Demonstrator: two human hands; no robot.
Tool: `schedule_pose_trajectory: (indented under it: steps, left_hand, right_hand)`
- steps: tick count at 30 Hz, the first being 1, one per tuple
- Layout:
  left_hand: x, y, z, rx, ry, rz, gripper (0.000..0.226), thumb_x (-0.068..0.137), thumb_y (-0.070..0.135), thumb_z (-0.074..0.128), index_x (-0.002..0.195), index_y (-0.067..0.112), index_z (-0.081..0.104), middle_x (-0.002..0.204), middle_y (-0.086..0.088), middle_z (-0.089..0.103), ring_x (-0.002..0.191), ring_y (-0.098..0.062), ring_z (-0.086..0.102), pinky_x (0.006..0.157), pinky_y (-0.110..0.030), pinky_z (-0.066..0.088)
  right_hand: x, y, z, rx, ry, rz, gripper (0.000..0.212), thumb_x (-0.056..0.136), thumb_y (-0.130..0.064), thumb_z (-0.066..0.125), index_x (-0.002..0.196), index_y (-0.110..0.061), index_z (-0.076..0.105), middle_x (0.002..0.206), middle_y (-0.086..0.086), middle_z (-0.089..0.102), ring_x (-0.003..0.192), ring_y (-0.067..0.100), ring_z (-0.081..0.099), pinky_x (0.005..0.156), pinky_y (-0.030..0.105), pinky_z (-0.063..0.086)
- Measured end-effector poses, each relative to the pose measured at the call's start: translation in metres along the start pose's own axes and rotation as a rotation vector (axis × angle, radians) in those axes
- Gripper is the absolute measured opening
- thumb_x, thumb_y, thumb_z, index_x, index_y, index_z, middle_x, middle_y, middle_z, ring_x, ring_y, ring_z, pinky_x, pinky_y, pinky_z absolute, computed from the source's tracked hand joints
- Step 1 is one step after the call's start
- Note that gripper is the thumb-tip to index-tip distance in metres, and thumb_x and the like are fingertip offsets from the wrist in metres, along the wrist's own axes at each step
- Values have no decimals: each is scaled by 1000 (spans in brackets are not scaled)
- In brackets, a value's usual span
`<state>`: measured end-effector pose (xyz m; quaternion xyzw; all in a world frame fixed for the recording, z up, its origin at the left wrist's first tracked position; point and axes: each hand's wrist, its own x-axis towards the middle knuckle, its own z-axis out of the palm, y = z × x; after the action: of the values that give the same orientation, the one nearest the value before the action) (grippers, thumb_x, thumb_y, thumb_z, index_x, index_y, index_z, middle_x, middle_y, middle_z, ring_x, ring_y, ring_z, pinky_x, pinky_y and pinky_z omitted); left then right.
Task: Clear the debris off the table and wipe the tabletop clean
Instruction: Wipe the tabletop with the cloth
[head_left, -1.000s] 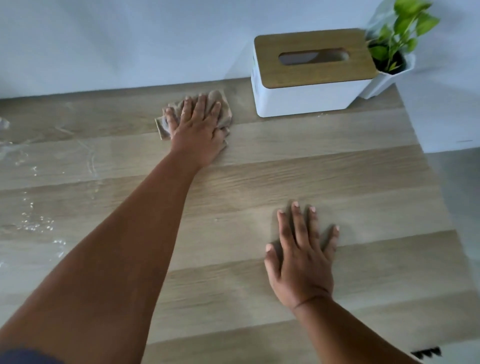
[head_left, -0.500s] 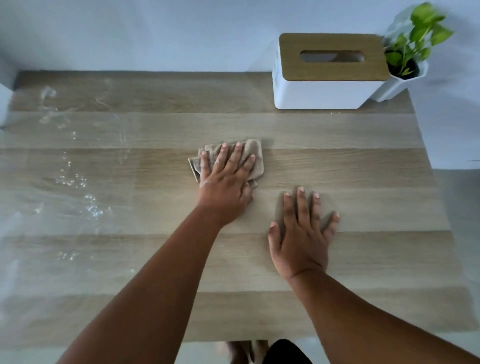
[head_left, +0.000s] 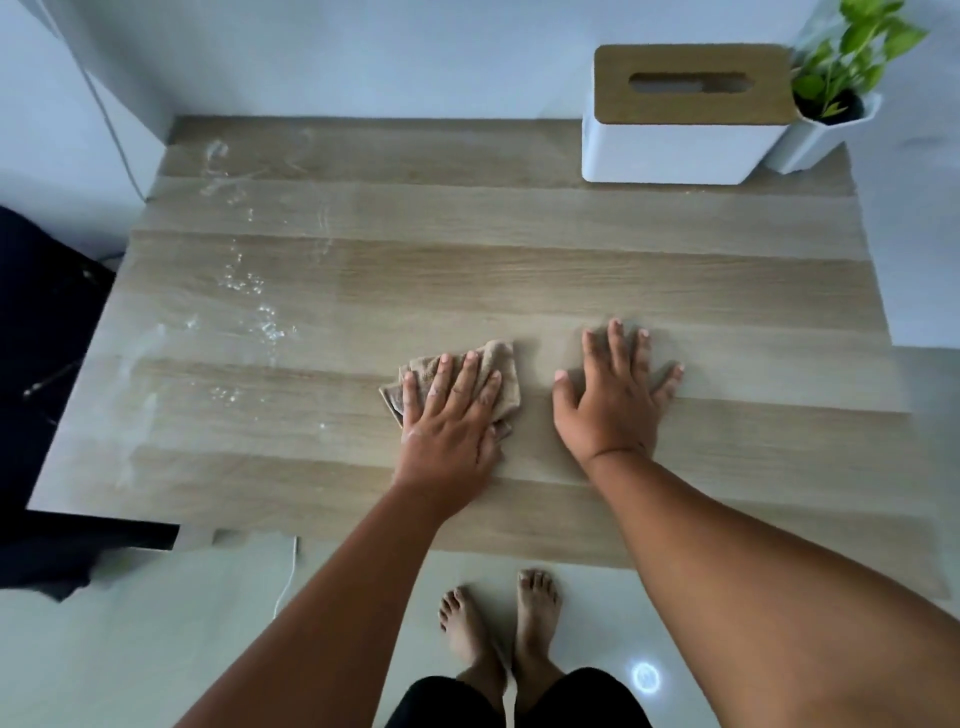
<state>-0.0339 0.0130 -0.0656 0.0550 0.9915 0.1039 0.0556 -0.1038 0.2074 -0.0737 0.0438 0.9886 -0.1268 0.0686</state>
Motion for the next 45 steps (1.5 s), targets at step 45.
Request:
schedule_pose_trajectory:
  steps: [45]
  left_hand:
    - [-38,-172,-25,-78,109,-257,65,97,51,46,154,19,46,170,-12,25,159,-39,13,121,-74,7]
  right_hand:
    - [-55,-139,57,-134,81,-205,75,91,-54,41,159,-22,40,172,5,22,160,35,9,125,66,8]
